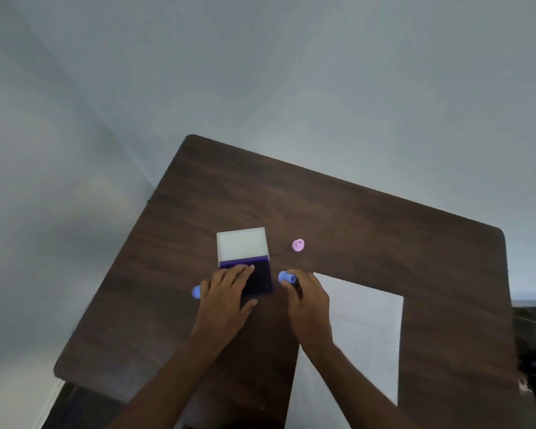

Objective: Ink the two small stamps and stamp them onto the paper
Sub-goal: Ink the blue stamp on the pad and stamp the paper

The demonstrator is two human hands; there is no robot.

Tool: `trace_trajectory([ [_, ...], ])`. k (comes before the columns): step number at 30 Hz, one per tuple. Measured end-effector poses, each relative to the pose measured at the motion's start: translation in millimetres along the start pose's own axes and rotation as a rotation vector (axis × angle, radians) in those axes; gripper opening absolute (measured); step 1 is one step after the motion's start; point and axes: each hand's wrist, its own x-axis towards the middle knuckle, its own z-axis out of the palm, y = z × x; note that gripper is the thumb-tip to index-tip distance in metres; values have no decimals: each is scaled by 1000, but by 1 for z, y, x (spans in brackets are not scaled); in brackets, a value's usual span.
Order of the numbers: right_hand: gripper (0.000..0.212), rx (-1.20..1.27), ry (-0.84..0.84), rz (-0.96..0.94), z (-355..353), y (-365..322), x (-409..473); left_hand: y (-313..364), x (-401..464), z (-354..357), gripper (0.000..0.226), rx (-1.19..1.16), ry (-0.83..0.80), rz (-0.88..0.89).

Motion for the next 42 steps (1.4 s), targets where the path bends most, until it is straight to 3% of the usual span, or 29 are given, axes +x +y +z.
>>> trace_trajectory([
  [5,27,75,152,171,-29,27,-13,53,-4,17,51,-143,-199,100],
  [8,32,107,164,278,-35,39,-12,81,-2,37,44,-163,-268,-2],
  [10,35,100,162,344,-38,46,-8,89,-2,29,33,-23,-249,-135],
  [12,31,89,220,316,-40,50,-5,91,6,56,48,-40,-162,91],
  [13,29,83,247,301,-42,52,-4,93,5,55,52,-51,-319,222],
  [14,28,78,260,298,-42,54,-3,96,7,52,54,-51,-369,286],
  [17,30,96,242,335,-41,59,1,93,8,54,53,14,-243,328],
  [29,33,101,147,334,-29,63,15,94,14,58,45,170,-84,463],
  [34,35,104,58,372,-22,68,19,92,15,61,44,185,-83,466],
  [42,36,54,56,370,-20,71,21,88,13,62,46,197,-73,445],
])
